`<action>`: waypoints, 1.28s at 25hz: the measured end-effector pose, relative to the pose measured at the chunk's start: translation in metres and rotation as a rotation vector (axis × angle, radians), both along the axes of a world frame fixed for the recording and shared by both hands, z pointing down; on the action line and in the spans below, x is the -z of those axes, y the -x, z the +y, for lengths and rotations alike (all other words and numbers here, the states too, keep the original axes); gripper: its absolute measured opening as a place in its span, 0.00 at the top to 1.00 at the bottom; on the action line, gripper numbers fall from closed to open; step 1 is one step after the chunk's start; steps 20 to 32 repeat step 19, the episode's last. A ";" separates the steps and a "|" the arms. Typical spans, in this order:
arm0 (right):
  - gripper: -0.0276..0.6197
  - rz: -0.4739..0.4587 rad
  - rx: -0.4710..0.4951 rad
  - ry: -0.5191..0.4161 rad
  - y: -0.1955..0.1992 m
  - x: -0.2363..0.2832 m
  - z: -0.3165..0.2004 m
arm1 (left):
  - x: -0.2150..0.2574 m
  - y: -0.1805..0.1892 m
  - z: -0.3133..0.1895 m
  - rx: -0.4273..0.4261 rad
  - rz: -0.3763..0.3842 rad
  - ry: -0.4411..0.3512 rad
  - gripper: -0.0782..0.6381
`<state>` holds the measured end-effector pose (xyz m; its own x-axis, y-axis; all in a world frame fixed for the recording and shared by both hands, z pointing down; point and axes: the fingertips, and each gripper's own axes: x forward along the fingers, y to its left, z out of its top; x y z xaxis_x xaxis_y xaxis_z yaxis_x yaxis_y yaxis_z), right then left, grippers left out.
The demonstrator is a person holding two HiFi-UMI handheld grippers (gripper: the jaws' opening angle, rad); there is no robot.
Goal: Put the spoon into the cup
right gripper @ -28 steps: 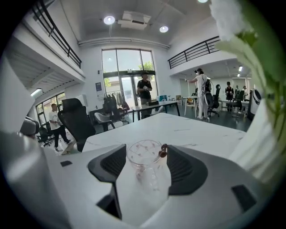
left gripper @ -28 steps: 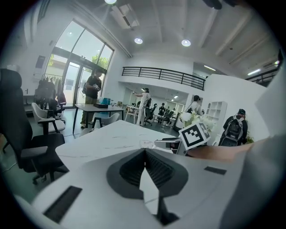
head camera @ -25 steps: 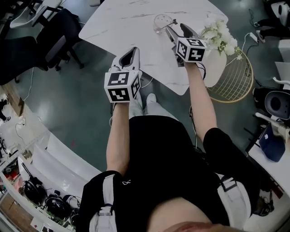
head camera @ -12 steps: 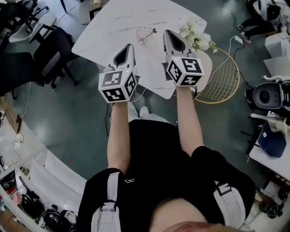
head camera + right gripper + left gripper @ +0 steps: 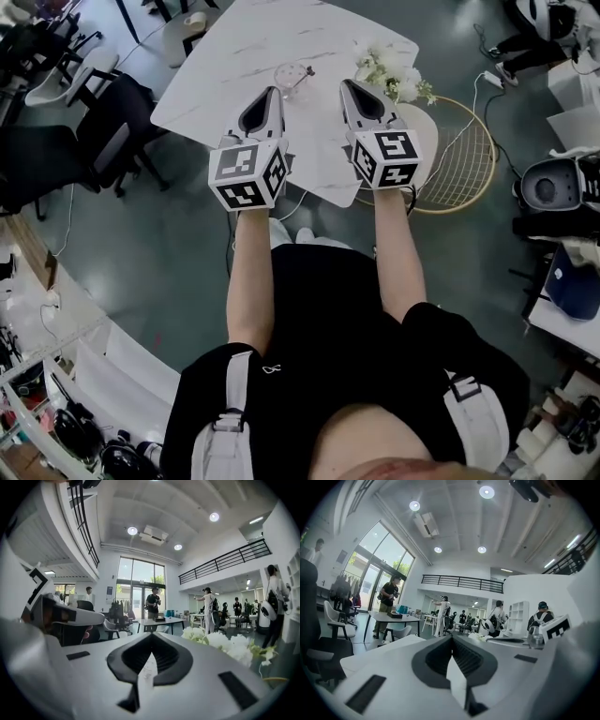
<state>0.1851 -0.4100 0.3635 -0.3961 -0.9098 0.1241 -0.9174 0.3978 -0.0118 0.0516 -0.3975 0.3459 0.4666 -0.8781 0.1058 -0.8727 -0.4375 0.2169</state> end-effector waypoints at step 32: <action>0.95 0.008 0.042 -0.019 0.003 0.010 -0.011 | 0.001 -0.005 -0.005 0.000 -0.028 0.002 0.87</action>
